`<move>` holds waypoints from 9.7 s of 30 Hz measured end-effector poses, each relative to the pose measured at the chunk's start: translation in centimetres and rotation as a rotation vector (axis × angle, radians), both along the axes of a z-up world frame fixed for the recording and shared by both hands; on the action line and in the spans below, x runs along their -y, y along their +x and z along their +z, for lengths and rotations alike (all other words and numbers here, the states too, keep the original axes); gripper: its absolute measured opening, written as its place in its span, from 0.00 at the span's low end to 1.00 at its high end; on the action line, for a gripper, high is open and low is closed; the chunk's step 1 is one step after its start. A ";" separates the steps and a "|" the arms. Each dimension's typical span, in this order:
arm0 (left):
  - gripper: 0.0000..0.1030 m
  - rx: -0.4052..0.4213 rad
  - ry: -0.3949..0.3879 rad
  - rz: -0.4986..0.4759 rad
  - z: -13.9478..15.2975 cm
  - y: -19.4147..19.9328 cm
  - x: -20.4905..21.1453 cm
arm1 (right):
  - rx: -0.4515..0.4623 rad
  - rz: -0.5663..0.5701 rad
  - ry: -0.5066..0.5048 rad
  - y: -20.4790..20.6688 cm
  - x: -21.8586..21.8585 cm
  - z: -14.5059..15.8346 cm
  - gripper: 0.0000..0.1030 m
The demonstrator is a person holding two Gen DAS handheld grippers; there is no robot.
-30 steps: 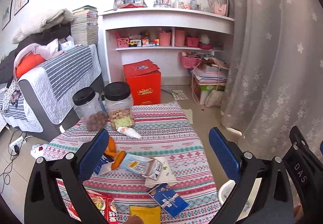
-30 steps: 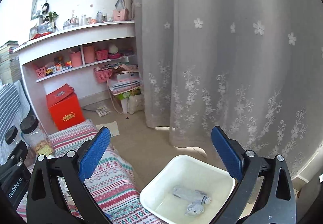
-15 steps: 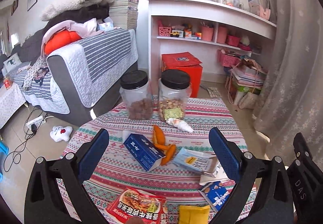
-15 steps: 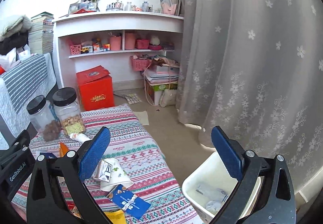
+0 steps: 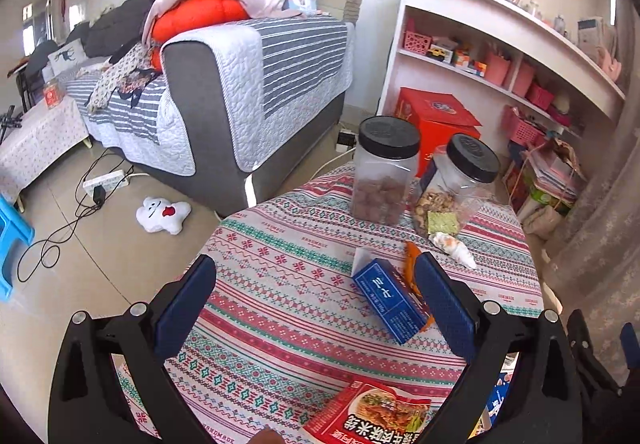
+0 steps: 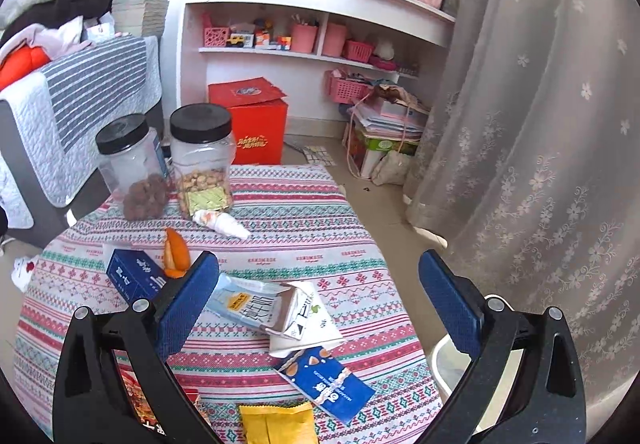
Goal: Collect trash
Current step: 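Return both grippers to the table and grasp the blue box with the right gripper, then lift the blue box with the right gripper while the left gripper grasps an orange peel, then carry the box and peel to the white bin and release both, then move both grippers back over the table toward the remaining trash, then grasp the white tissue with the right gripper and lift it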
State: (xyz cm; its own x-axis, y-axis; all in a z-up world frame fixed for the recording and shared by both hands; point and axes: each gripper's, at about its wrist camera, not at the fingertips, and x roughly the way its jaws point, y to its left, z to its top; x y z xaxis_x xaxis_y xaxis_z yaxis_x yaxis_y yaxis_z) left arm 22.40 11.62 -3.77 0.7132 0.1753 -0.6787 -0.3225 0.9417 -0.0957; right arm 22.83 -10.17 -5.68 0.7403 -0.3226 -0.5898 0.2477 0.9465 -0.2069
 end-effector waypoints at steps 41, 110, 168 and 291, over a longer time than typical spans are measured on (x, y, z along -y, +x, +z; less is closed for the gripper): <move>0.93 0.032 -0.274 0.193 1.0 -1.0 -13.5 | -0.601 0.548 -0.131 13.6 -15.5 -11.9 0.38; 0.20 -0.009 -0.022 -0.314 0.3 1.5 6.7 | -0.005 0.245 0.557 -1.6 7.7 2.2 0.38; 0.21 0.048 -0.098 -0.837 -0.1 -4.6 35.8 | 0.313 -0.777 0.297 -17.6 35.4 3.9 0.93; 0.93 -0.260 -0.026 -0.189 -6.5 4.4 -0.8 | -0.264 0.426 0.219 13.9 2.0 -3.4 0.27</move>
